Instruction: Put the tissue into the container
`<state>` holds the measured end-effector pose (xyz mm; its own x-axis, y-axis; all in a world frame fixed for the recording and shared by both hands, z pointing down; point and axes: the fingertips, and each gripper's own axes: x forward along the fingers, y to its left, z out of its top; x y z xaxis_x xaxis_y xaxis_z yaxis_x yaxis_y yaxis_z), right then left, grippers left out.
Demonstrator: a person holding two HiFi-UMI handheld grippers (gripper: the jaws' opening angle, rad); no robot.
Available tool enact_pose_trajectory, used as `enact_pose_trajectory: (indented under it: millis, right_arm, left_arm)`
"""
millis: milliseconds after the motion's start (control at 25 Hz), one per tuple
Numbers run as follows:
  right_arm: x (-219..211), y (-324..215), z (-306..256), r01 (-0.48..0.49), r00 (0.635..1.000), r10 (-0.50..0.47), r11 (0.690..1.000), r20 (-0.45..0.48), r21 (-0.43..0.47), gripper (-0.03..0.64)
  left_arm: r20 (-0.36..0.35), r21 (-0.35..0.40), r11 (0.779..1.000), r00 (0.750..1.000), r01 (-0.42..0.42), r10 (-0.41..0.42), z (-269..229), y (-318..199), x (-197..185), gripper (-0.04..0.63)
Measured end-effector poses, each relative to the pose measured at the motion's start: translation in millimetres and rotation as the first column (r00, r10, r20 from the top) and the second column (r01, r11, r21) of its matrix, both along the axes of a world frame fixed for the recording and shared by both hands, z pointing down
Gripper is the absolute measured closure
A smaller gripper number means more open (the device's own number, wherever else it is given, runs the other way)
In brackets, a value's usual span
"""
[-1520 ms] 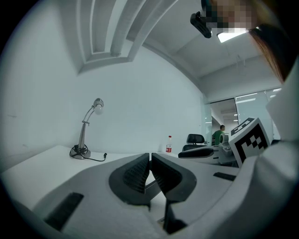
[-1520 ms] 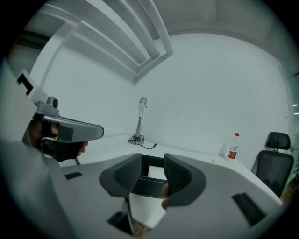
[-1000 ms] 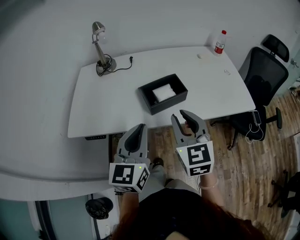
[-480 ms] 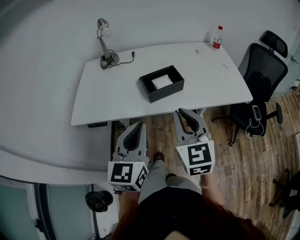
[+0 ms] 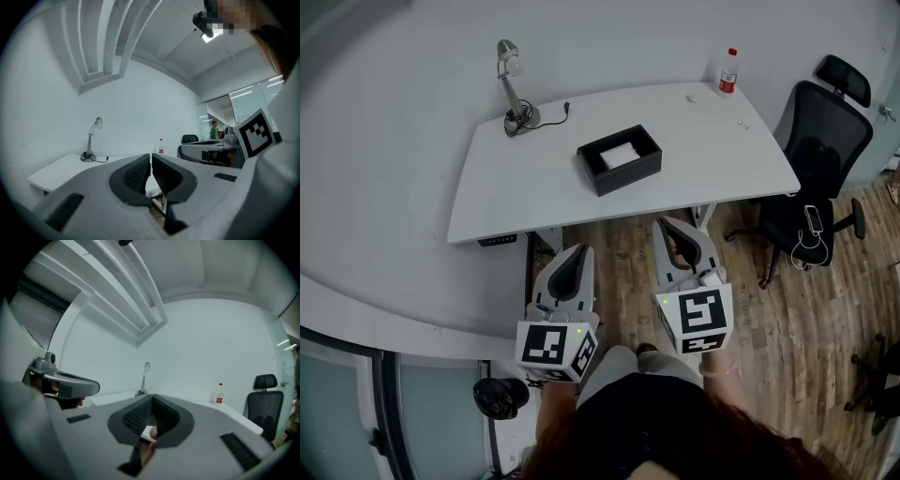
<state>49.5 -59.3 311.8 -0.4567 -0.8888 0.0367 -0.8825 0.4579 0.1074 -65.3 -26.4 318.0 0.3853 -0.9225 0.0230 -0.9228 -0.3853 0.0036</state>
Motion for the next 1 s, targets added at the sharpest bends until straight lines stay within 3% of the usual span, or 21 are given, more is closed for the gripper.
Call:
enact_pose_trajectory:
  millis: [280, 1000]
  right_arm:
    - [5.9, 24.0, -11.2, -0.002, 0.995, 0.001, 1.0, 0.095, 0.019, 0.597]
    - [-11.0, 125.3, -22.0, -0.051, 0.997, 0.048, 0.998, 0.055, 0.042, 0.597]
  left_arm:
    - [0.019, 0.006, 1.0, 1.0, -0.017, 0.017, -3.6, 15.8, 0.6, 0.558]
    - [-0.013, -0.002, 0.999, 0.999, -0.041, 0.041, 1.1, 106.4, -19.7, 0.558]
